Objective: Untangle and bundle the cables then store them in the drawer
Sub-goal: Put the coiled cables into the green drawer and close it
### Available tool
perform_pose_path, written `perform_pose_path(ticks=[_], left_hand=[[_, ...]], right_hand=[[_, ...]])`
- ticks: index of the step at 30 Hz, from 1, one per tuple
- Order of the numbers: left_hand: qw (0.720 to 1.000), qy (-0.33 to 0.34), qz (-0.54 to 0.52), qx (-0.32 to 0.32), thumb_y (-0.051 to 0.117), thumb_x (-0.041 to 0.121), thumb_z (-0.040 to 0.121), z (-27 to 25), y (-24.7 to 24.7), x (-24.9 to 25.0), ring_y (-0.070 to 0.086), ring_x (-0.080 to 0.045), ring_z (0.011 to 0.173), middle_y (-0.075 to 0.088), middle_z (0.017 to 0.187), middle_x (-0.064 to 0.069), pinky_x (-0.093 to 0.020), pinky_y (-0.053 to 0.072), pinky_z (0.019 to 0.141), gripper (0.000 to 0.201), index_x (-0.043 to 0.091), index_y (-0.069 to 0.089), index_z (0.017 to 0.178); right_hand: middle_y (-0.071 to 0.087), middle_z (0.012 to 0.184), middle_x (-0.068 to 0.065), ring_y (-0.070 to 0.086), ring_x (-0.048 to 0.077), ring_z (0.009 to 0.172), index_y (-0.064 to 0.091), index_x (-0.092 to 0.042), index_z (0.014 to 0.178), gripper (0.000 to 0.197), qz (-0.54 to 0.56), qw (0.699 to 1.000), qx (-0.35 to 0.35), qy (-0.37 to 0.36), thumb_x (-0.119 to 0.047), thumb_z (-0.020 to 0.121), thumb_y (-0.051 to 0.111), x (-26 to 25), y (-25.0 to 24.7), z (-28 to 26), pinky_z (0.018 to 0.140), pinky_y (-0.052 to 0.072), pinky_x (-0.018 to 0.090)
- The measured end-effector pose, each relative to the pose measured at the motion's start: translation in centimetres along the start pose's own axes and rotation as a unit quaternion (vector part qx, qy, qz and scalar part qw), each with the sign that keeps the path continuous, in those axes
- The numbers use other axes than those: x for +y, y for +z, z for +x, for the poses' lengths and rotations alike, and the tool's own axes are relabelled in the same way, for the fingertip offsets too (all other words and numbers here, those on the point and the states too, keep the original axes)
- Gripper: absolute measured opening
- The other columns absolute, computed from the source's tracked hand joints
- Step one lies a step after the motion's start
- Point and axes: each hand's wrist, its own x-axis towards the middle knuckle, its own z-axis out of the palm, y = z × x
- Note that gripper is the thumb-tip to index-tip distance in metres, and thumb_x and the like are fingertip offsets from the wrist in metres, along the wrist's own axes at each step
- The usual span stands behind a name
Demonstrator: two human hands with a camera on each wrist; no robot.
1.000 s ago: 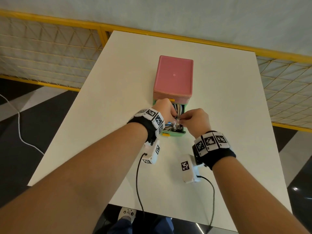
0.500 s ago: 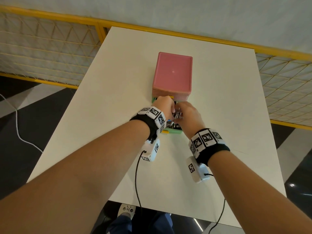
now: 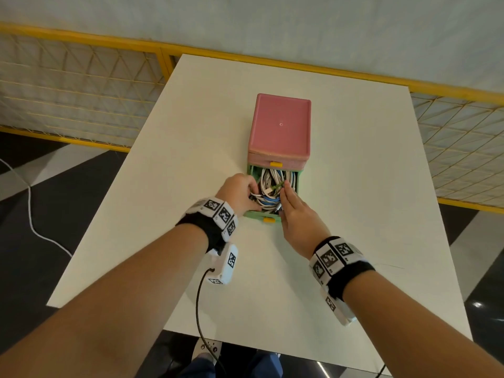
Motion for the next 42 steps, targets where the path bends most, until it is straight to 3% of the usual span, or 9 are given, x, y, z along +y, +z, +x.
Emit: perform_pose_path(ticks=[5, 12, 18, 21, 23, 27, 31, 36, 42], left_hand=[[0.996, -0.031, 0.08, -0.021, 0.079, 0.013, 0.076, 0.6, 0.9, 1.5, 0.057, -0.033, 0.091, 0.054, 0.108, -0.016, -0.036, 0.044, 0.078, 0.041, 0.006, 0.051, 0.104], [0.979, -0.035, 0.089, -0.182, 0.081, 0.018, 0.077, 1.8, -3.4, 1.1, 0.047, -0.01, 0.065, 0.05, 0.078, 0.006, -0.023, 0.036, 0.055, 0.038, 0.021, 0.056, 0.106], [0.983, -0.061, 0.133, -0.11, 0.088, 0.016, 0.066, 1.6, -3.0, 2.0, 0.052, -0.023, 0.08, 0.049, 0.097, -0.004, -0.032, 0.042, 0.065, 0.057, 0.015, 0.042, 0.099], [0.984, 0.038, 0.129, 0.118, 0.073, 0.005, 0.079, 1.4, -4.5, 3.1, 0.05, -0.021, 0.087, 0.046, 0.11, -0.009, -0.033, 0.046, 0.074, 0.037, 0.01, 0.049, 0.107], [0.963, 0.147, 0.149, 0.171, 0.061, -0.011, 0.078, 2.0, -4.9, 4.0, 0.053, -0.024, 0.104, 0.046, 0.126, -0.011, -0.036, 0.048, 0.091, 0.05, 0.008, 0.05, 0.123], [0.971, 0.127, 0.204, 0.003, 0.044, -0.016, 0.086, 3.0, -4.4, 5.2, 0.019, -0.024, 0.148, 0.017, 0.162, -0.004, -0.033, 0.02, 0.117, 0.077, 0.012, 0.022, 0.154], [0.973, 0.116, 0.195, -0.04, 0.046, -0.017, 0.086, 3.4, -4.8, 4.9, 0.005, -0.019, 0.151, 0.007, 0.164, -0.003, -0.028, 0.008, 0.119, 0.082, 0.014, 0.014, 0.155], [0.972, 0.112, 0.197, -0.057, 0.045, -0.016, 0.086, 3.9, -5.1, 4.9, 0.004, -0.018, 0.151, 0.004, 0.165, -0.002, -0.029, 0.008, 0.12, 0.084, 0.017, 0.011, 0.156], [0.969, 0.111, 0.208, -0.074, 0.042, -0.017, 0.086, 3.9, -5.3, 5.1, 0.003, -0.017, 0.152, 0.001, 0.165, -0.001, -0.029, 0.01, 0.12, 0.084, 0.017, 0.009, 0.156]], right_hand=[[-0.002, 0.158, 0.018, 0.016, 0.031, 0.145, 0.003, -0.011, 0.151, 0.066, 0.016, 0.999, -0.04, 0.016, -0.03, 0.1, 0.038, -0.2, -0.4, -0.2, 0.112, 0.03, 0.037], [-0.009, 0.154, 0.029, 0.004, 0.039, 0.145, -0.002, -0.001, 0.148, 0.064, -0.093, 0.989, -0.105, 0.039, -0.001, 0.097, 0.037, -1.7, -0.8, 1.2, 0.112, 0.029, 0.037], [-0.01, 0.152, 0.033, 0.004, 0.042, 0.144, -0.006, 0.004, 0.147, 0.064, -0.124, 0.985, -0.114, 0.023, 0.008, 0.093, 0.027, -2.1, -1.4, 1.1, 0.113, 0.028, 0.038], [-0.008, 0.153, 0.033, 0.007, 0.041, 0.144, -0.006, 0.004, 0.147, 0.064, -0.128, 0.983, -0.127, 0.034, 0.007, 0.094, 0.028, -2.3, -1.7, 1.4, 0.109, 0.034, 0.039], [-0.006, 0.154, 0.031, 0.01, 0.039, 0.145, -0.005, 0.003, 0.147, 0.064, -0.139, 0.982, -0.128, 0.03, 0.006, 0.095, 0.03, -2.3, -1.8, 1.4, 0.106, 0.037, 0.039], [-0.002, 0.156, 0.026, 0.013, 0.034, 0.145, -0.001, -0.002, 0.149, 0.063, -0.151, 0.982, -0.112, 0.027, 0.0, 0.097, 0.034, -1.4, -2.0, 2.1, 0.103, 0.041, 0.038], [0.033, 0.15, 0.016, 0.036, 0.029, 0.136, 0.033, -0.009, 0.143, 0.056, -0.082, 0.995, -0.002, 0.057, -0.018, 0.093, 0.056, -0.2, -1.6, 3.8, 0.099, 0.044, 0.038], [0.07, 0.096, 0.006, 0.067, 0.026, 0.08, 0.073, -0.007, 0.089, 0.035, -0.06, 0.994, 0.092, 0.023, -0.016, 0.058, 0.088, 0.0, -0.4, 3.3, 0.058, 0.056, 0.029], [0.056, 0.128, 0.013, 0.055, 0.033, 0.113, 0.058, -0.001, 0.122, 0.035, -0.036, 0.996, 0.069, 0.052, -0.002, 0.087, 0.059, 1.0, 0.1, 5.1, 0.082, 0.053, 0.04]])
